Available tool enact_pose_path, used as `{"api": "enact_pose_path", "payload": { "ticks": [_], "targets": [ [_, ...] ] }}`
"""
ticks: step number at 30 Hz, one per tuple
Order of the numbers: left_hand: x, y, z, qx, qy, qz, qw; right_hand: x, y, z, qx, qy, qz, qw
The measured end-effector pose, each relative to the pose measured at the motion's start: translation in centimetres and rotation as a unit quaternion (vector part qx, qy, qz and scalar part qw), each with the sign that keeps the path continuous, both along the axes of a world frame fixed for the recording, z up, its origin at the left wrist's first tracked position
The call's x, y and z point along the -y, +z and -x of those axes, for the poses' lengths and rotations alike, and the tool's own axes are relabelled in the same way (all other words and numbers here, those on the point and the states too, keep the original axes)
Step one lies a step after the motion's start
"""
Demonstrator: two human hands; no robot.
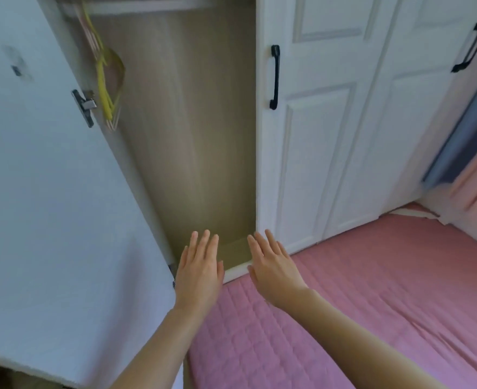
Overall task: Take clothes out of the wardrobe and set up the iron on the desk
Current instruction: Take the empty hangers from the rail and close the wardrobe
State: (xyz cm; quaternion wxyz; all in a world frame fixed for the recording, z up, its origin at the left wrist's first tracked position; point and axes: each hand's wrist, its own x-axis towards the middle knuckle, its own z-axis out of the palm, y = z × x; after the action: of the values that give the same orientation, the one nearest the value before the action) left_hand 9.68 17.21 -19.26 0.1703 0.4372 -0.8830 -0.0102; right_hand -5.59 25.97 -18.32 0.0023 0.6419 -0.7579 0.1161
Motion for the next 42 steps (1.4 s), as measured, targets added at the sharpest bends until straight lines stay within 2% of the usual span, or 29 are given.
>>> {"api": "enact_pose_path", "payload": {
  "ticks": [7,14,21,26,31,38,42],
  "targets": [
    [5.9,6.7,1.2,-0.023,0.083,0.059,0.995,8.7,5.6,2.2,-0.026,0.087,0.057,0.994],
    [12.7,13.7,0.8,-0.038,0.125,0.107,0.986,16.4,11.3,2.1,-0.038,0.12,0.108,0.986],
    [19.7,19.9,1.9,-0.147,0.154,0.135,0.968,24.4,16.9,1.1,-0.002,0.146,0.14,0.979],
    [23.8,23.7,2.7,-0.197,0.162,0.141,0.956,29.0,20.6,0.6,0.029,0.152,0.121,0.981],
    [26.9,27.8,3.5,-0.313,0.183,0.04,0.931,32.9,23.7,0.0,0.102,0.146,0.117,0.977],
    [30.8,30.8,2.8,-0.368,0.263,-0.062,0.89,37.2,26.1,-0.6,0.126,0.143,0.117,0.975],
    [33.5,31.2,2.3,-0.416,0.287,-0.167,0.847,38.9,26.8,-1.1,0.236,0.125,0.105,0.958]
  ]
}}
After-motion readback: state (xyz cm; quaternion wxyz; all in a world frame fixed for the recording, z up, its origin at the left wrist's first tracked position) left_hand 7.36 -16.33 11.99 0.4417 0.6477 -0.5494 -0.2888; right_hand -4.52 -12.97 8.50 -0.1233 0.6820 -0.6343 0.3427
